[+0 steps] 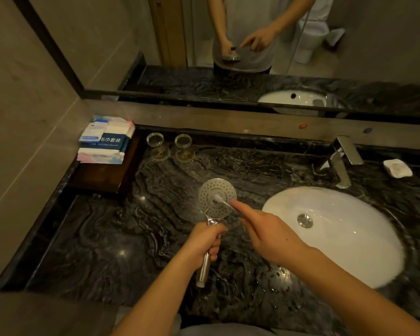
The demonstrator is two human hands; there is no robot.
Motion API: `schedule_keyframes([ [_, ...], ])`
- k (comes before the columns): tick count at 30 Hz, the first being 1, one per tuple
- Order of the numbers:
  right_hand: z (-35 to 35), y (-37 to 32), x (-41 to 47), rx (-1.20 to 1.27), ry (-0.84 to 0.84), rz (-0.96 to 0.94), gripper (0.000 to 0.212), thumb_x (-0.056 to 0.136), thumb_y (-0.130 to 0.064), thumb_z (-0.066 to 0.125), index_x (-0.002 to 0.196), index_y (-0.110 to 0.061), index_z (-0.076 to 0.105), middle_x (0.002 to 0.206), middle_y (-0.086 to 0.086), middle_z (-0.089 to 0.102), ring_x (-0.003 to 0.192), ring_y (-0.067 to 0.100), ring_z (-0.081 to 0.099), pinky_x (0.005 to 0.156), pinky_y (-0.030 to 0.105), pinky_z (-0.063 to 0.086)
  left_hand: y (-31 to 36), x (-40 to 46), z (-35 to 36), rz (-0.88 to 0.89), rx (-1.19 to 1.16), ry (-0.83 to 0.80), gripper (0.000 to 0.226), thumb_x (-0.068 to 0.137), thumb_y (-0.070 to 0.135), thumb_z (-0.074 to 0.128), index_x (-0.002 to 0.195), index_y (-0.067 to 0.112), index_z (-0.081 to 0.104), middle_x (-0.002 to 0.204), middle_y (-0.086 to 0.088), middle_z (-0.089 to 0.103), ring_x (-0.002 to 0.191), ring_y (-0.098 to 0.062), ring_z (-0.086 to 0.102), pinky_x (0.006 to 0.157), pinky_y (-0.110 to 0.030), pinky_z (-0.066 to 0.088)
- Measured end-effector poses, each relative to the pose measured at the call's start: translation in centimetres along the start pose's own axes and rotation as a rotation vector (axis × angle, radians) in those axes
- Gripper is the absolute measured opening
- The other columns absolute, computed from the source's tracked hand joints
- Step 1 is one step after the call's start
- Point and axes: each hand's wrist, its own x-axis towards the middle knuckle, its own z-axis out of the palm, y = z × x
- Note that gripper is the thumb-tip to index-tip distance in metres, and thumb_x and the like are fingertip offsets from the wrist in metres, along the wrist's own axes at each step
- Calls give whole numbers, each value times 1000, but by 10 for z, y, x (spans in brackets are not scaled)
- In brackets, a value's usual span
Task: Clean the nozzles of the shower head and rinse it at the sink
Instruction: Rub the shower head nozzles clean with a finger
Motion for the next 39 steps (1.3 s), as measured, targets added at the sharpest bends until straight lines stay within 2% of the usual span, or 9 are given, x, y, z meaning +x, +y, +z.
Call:
schedule_keyframes([
  [1,-1,0,1,-9,2,-7,50,104,-32,39,149,-47,22,101,-1,64,84,20,63,72,38,52,0,0,0,-3,16,-1,33,92,15,59,63,18,42,48,0,32,37,-14,25,42,-21,21],
  [3,-3,0,6,-70,17,-18,49,104,-32,39,149,-45,26,104,1,61,88,25,63,73,41,52,1,0,-1,-7,56,-4,31,91,14,58,65,18,42,48,0,31,37,-14,25,43,-21,22],
  [8,-13,-6,20,-246,45,13,72,100,-27,43,152,-52,1,95,4,60,81,29,62,67,42,51,3,-1,-4,12,191,9,25,91,15,61,72,18,45,48,2,34,37,-13,27,42,-19,24],
  [10,-13,-6,28,-262,28,33,76,98,-24,44,151,-54,-1,96,6,61,85,31,62,68,43,52,4,-2,-5,26,205,13,23,90,15,62,73,18,46,49,2,34,37,-13,27,42,-19,24],
  [14,-7,-15,31,-296,0,51,72,98,-24,41,152,-53,4,96,10,63,84,33,63,69,42,52,5,-5,-10,36,205,19,25,89,17,64,71,18,46,48,3,34,37,-12,27,42,-18,24],
  [21,6,-21,30,-379,-60,-42,61,100,-35,36,151,-53,6,89,7,69,78,31,65,65,41,53,-2,-9,-19,79,206,39,22,90,21,62,74,18,47,46,3,35,37,-12,26,43,-20,23],
  [28,-3,-18,40,-311,59,106,73,99,-28,38,147,-61,-6,77,5,65,70,30,63,64,43,55,1,-8,-29,69,217,31,19,86,17,63,75,18,48,46,4,36,37,-12,27,42,-21,24],
  [35,24,-36,18,-297,-65,32,72,100,-25,37,150,-55,-4,90,7,68,81,31,65,68,41,48,0,-7,-32,42,172,32,12,86,13,59,79,16,50,47,2,36,36,-12,28,42,-21,25],
  [39,11,-28,28,-357,-52,36,70,99,-27,36,149,-57,-2,90,8,67,80,31,65,68,41,53,-6,-11,-32,67,200,42,15,89,11,61,79,16,51,49,1,36,36,-12,29,42,-20,24],
])
